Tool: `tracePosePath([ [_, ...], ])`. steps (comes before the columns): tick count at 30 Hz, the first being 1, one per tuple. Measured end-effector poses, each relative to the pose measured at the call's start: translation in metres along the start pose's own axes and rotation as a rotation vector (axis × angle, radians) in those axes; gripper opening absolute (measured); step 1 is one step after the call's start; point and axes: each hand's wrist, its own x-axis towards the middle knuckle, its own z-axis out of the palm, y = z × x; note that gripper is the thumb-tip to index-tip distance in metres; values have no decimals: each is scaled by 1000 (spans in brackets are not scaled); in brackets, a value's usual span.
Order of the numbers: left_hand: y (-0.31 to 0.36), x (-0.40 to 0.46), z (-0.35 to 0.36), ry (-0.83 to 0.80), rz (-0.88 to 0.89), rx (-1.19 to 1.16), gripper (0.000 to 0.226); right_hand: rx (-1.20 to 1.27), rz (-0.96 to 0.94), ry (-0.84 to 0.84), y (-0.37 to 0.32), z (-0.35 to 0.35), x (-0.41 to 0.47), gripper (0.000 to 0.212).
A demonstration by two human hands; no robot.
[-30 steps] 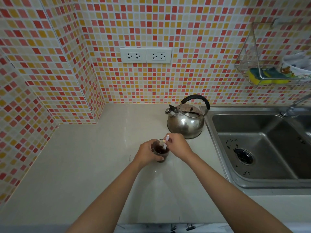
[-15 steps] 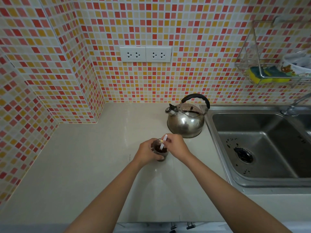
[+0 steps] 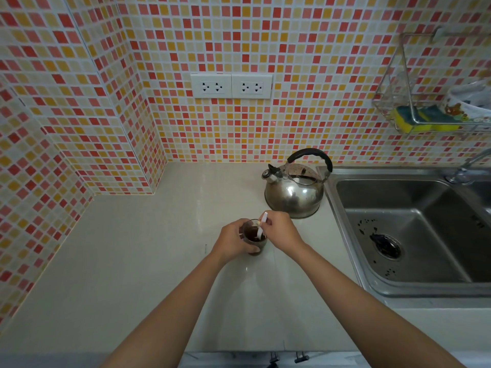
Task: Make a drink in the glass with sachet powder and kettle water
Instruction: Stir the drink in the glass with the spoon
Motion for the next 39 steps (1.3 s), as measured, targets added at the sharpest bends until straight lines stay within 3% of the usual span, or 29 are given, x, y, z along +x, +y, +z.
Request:
tracePosePath([
  [5,0,0,0,-6,0,-12,68,102,-55,4,4,1,-1,13],
  [11,0,1,0,0,-10,7,67,68,39,37,12,3,2,20],
  [16,2,0,0,1,-21,23,71,303,230,108,13,1,5,19],
  [20,4,-1,0,8,-25,35,70,477,248,158,10,-15,2,13],
  [25,3,-2,-1,6,-21,9,70,370,104,168,1,-22,0,10],
  [30,3,-3,-2,2,-12,8,64,122,-121,-76,1,-10,-8,11],
  [35,7,-3,0,-5,-33,16,69,156,50,25,10,-6,-3,17],
  [37,7,-3,0,-5,-33,18,68,204,62,4,9,-3,-3,23],
  [39,7,-3,-1,-4,-37,10,67,191,29,-22,7,-1,-3,15],
])
